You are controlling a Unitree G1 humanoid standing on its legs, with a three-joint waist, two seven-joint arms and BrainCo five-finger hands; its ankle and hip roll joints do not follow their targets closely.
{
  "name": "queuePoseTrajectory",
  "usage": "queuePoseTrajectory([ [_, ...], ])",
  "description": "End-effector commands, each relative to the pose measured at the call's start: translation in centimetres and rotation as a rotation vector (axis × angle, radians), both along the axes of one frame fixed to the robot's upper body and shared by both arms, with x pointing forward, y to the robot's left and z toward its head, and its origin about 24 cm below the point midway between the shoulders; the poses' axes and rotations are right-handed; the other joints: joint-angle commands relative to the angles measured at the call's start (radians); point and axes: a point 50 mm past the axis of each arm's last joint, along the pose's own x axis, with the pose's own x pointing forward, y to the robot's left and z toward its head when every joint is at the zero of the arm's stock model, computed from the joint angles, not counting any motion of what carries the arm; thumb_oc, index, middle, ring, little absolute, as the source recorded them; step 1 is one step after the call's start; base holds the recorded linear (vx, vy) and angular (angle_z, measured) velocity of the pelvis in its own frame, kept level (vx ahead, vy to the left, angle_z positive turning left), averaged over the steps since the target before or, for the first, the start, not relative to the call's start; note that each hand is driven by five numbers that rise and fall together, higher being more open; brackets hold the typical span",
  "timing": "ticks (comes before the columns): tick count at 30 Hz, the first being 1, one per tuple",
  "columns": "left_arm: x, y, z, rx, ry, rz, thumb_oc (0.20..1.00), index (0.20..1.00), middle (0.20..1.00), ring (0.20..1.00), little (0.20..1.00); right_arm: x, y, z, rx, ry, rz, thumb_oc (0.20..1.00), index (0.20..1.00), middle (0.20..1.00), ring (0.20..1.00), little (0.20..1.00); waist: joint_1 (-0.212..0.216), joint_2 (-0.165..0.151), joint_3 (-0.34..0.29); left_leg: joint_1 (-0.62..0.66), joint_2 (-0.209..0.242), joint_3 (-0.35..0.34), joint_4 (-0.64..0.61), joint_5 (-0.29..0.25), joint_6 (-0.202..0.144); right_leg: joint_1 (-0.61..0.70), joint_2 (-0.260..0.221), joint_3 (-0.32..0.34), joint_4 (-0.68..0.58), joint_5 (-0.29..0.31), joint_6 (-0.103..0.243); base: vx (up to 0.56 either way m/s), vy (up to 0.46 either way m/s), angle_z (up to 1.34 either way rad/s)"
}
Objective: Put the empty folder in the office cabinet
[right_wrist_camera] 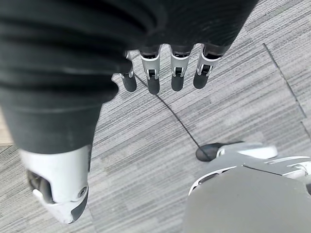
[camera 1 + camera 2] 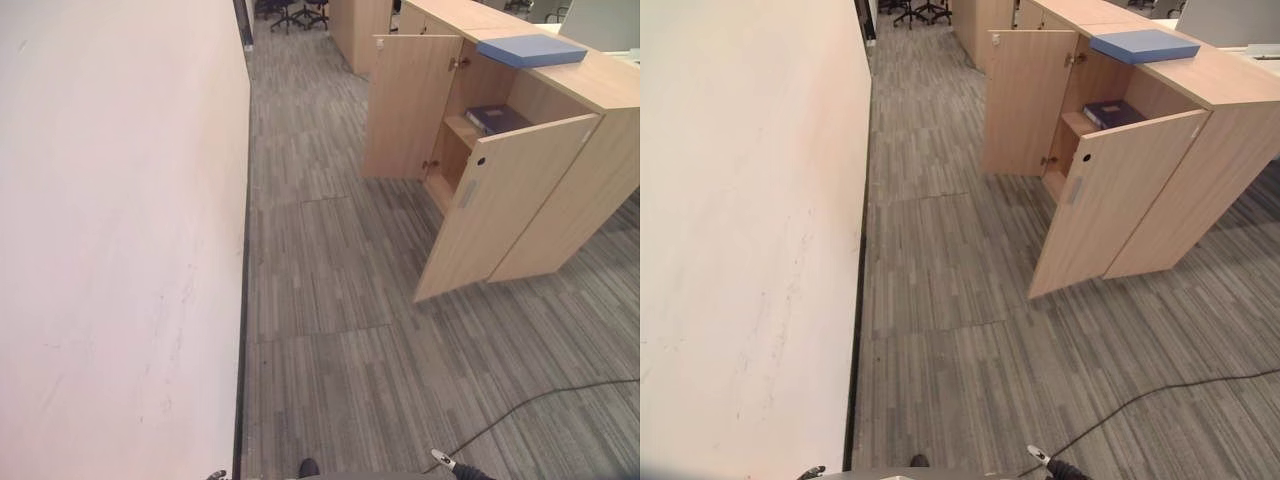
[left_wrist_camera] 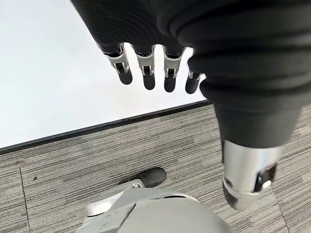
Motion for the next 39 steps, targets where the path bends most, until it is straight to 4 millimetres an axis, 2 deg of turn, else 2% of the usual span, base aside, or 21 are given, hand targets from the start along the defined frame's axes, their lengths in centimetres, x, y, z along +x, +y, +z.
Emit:
queuePoseTrajectory([
  [1, 0.7, -0.1, 0.0, -0.007, -0.005, -0.015, 1.000, 1.000, 1.000, 1.000, 1.000, 1.0, 0.4, 0.1, 0.014, -0.039, -0.024, 1.000, 1.000, 1.000, 1.000, 1.000, -0.002, -0.025, 0.009, 0.086, -0.004, -0.033, 0.001, -0.181, -0.040, 0.006, -0.080, -0.041, -0.164, 0.173, 0.128, 0.00, 0.000, 0.00],
  [9, 0.4, -0.2, -0.1, -0.016, 0.007, -0.009, 1.000, 1.000, 1.000, 1.000, 1.000, 1.8, 0.4, 0.3, -0.004, -0.079, -0.002, 1.000, 1.000, 1.000, 1.000, 1.000, -0.009, -0.020, 0.009, 0.086, -0.003, -0.027, 0.001, -0.182, -0.042, 0.008, -0.080, -0.038, -0.164, 0.172, 0.128, 0.00, 0.000, 0.00],
  [19, 0.2, -0.8, -0.2, -0.025, 0.001, 0.004, 1.000, 1.000, 1.000, 1.000, 1.000, 3.7, -0.4, 1.2, -0.124, -0.183, 0.041, 1.000, 1.000, 1.000, 1.000, 1.000, -0.031, -0.007, 0.025, 0.093, -0.002, -0.018, 0.001, -0.185, -0.040, 0.013, -0.078, -0.031, -0.164, 0.173, 0.125, 0.00, 0.000, 0.00],
  [24, 0.2, -0.9, -0.2, -0.025, -0.003, 0.015, 1.000, 1.000, 1.000, 1.000, 1.000, 3.5, -0.4, 1.2, -0.131, -0.186, 0.017, 1.000, 1.000, 1.000, 1.000, 1.000, -0.044, 0.002, 0.036, 0.096, -0.002, -0.015, 0.001, -0.185, -0.039, 0.012, -0.078, -0.027, -0.164, 0.176, 0.121, 0.00, 0.008, -0.06],
  [32, -0.3, -0.9, -0.3, -0.041, 0.016, 0.030, 1.000, 1.000, 1.000, 1.000, 1.000, 2.0, 0.0, 0.6, -0.061, -0.142, -0.066, 1.000, 1.000, 1.000, 1.000, 1.000, -0.042, 0.002, 0.027, 0.106, 0.003, -0.006, 0.001, -0.187, -0.044, 0.017, -0.077, -0.028, -0.164, 0.168, 0.122, 0.02, 0.000, -0.06],
  [39, -0.4, -0.8, -0.3, -0.046, 0.026, 0.019, 1.000, 1.000, 1.000, 1.000, 1.000, 2.1, -0.1, 0.6, -0.037, -0.138, -0.050, 1.000, 1.000, 1.000, 1.000, 1.000, -0.037, -0.001, 0.024, 0.104, 0.004, -0.008, 0.001, -0.187, -0.045, 0.017, -0.077, -0.029, -0.164, 0.165, 0.121, 0.00, 0.000, 0.00],
])
